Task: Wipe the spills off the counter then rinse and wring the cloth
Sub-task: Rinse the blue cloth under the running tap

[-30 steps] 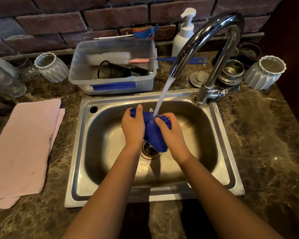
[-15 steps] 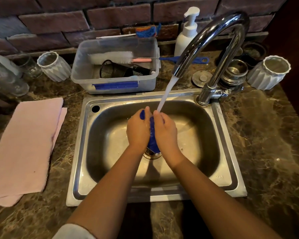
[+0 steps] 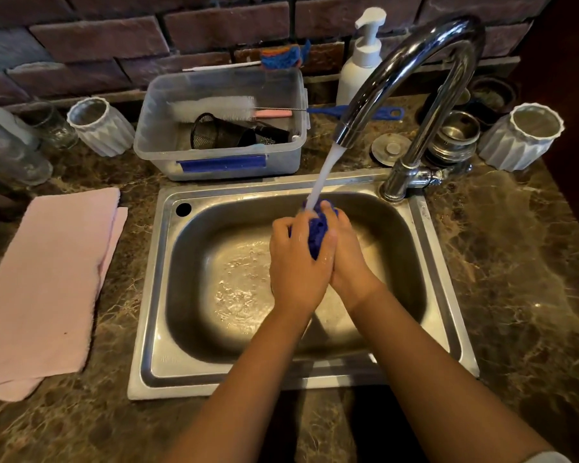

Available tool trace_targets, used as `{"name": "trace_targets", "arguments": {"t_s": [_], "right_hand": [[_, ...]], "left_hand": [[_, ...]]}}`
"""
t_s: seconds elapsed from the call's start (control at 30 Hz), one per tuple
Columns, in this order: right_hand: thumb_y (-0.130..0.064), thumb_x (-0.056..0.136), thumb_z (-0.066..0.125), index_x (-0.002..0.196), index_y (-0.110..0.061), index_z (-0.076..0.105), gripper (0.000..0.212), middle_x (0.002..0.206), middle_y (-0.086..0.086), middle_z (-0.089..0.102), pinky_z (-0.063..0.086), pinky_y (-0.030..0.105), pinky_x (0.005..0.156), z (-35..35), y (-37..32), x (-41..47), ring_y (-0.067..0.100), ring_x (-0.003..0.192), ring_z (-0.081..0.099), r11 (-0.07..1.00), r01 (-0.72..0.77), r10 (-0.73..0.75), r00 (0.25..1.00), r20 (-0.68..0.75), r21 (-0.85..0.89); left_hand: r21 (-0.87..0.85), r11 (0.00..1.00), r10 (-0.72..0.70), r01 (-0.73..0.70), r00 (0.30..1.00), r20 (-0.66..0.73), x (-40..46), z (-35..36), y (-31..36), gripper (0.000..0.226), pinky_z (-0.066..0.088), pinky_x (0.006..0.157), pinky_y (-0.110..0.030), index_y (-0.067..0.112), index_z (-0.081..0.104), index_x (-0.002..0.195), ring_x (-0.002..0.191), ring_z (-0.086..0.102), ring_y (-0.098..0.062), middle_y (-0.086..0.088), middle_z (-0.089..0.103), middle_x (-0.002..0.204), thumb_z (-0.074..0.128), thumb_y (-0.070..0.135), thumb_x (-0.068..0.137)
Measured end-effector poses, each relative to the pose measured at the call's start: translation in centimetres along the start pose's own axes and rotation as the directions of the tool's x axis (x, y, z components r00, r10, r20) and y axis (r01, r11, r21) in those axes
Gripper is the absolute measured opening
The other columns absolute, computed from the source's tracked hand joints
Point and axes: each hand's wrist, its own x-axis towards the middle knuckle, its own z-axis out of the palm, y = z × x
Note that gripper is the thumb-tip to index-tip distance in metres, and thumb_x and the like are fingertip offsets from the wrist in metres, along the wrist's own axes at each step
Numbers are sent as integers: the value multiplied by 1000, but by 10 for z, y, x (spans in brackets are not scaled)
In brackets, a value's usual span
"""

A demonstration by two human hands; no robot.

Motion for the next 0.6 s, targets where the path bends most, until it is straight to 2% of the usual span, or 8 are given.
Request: {"name": "trace_targets", "arguments": {"t_s": [0.1,0.2,0.23,0.3,0.37,0.47,0.53,0.6], "right_hand": [[-30,96,44,85,-18,59,23,71,3,57,49,30,66,8,4,-8,14,67,58,974,118,-124,992,-16,-193],[-35,96,41,82,-24,63,28,78,6,65,52,37,73,8,9,-13,18,77,63,916,208,-241,969,-56,-344],[-34,97,40,84,-25,63,28,81,5,66,52,34,73,7,9,-13,16,78,63,880,225,-271,961,-53,-417],[-33,97,39,85,-24,59,26,77,-3,62,47,20,66,4,9,-14,9,73,58,798,267,-342,939,-42,-541],[-31,98,39,87,-23,54,20,75,-8,57,42,8,59,1,10,-15,6,69,55,694,314,-406,914,7,-648],[-21,96,46,101,-21,45,5,86,-13,55,43,2,63,-9,17,-17,1,76,56,662,371,-415,905,93,-651],[-11,92,52,111,-21,43,24,94,-20,52,47,5,69,-17,18,-18,0,85,58,689,387,-411,905,111,-613],[-7,88,57,114,-19,48,30,99,-16,55,51,13,75,-23,15,-17,6,94,60,726,346,-382,922,70,-595]], "left_hand": [[-111,992,-65,63,998,-21,11,-1,4,23,45,65,-22,20,54,104,77,53,-9,-1,55,93,48,39,93],[-137,984,-113,115,993,22,28,-5,2,15,47,61,-26,21,54,93,68,57,-10,2,59,77,47,33,95],[-106,987,-115,117,993,24,33,-7,0,13,50,63,-27,21,55,94,70,59,-11,2,61,79,47,32,95],[-39,991,-125,127,992,31,38,-7,-6,13,53,67,-29,21,57,96,75,62,-13,1,64,84,48,31,95],[-32,980,-195,196,981,24,41,-4,-11,19,52,69,-30,19,56,95,76,61,-14,0,64,85,45,34,96],[-70,945,-320,320,947,22,45,-5,-17,22,49,71,-30,16,54,97,80,60,-17,-1,61,86,42,35,97],[-121,933,-338,340,941,36,48,-9,-20,17,48,72,-32,15,53,97,82,60,-19,-1,59,85,47,31,95],[-256,879,-390,401,916,94,50,-14,-21,12,49,75,-32,15,51,101,87,60,-20,-1,58,89,53,24,93]]}}
